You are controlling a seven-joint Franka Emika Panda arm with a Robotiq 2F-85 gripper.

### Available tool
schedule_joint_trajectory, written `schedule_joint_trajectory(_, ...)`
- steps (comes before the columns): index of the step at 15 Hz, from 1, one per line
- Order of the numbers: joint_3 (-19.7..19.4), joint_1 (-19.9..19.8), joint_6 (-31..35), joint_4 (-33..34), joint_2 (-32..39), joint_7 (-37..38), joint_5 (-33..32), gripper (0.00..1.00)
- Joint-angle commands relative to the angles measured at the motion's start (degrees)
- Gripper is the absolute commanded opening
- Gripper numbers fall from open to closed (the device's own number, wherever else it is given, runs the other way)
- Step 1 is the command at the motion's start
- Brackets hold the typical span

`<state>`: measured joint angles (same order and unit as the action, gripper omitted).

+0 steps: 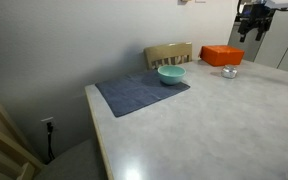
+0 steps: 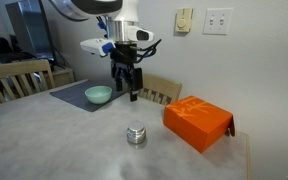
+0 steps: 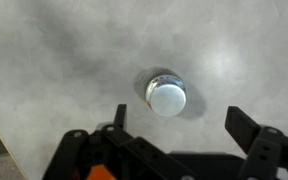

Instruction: Take the lid off the bottle and put it on the table

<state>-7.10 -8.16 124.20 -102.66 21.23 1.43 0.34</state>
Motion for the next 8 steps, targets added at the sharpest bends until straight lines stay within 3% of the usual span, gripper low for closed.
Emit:
schedule_joint_trajectory(1,0.1,0.0,-0.3,0.2,0.8,0.0,-0.1,1.00)
schedule_joint_trajectory(8,0.2,-0.4,3.0,0.6,2.9,-0.9,0.0,1.00)
